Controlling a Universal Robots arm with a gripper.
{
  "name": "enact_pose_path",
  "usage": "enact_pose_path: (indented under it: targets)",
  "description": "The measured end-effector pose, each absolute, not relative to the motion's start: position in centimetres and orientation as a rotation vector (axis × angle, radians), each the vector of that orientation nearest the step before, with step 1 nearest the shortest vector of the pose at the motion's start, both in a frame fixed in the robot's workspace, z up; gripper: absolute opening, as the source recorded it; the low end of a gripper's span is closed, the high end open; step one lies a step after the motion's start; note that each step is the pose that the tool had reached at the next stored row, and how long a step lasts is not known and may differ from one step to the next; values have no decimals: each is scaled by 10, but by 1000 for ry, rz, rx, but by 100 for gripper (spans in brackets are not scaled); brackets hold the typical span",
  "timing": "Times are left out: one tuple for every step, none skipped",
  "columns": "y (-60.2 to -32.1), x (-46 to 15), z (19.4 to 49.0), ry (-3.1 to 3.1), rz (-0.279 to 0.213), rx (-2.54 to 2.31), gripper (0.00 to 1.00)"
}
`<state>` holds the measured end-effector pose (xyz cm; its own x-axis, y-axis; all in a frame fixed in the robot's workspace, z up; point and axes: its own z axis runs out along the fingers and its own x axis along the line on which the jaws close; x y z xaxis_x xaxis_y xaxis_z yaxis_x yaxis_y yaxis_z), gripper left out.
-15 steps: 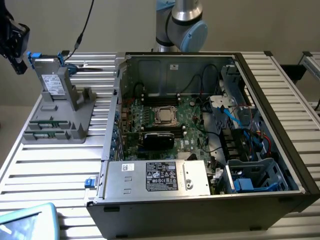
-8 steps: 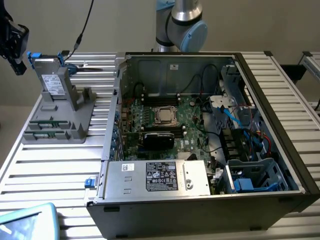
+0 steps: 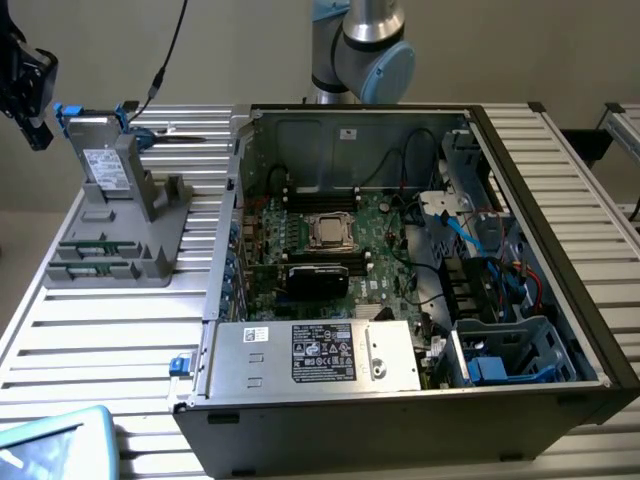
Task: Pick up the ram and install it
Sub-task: 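Pick up the ram and move it above insertion slot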
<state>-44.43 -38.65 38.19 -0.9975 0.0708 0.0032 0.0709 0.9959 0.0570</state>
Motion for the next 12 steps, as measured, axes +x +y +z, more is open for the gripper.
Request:
enact_pose_path:
  targets:
    - [-386, -444, 382, -3137, -90, -110, 11]
    - [-387, -444, 382, -3137, -90, -108, 11]
    - [-386, -445, 382, -3137, -90, -105, 11]
    - [-386, -445, 382, -3137, -90, -100, 11]
    - [-386, -445, 382, -3137, -90, -94, 11]
    - [-386, -445, 382, -3137, -90, -88, 11]
    - [-386, -445, 382, -3138, -90, -81, 11]
    - [-386, -445, 382, -3138, -90, -73, 11]
    - [-386, -445, 382, -3138, -90, -65, 11]
    - [-386, -446, 382, -3138, -90, -57, 11]
    - [-386, -446, 382, -3138, -90, -48, 11]
    - [-386, -446, 382, -3138, -90, -39, 11]
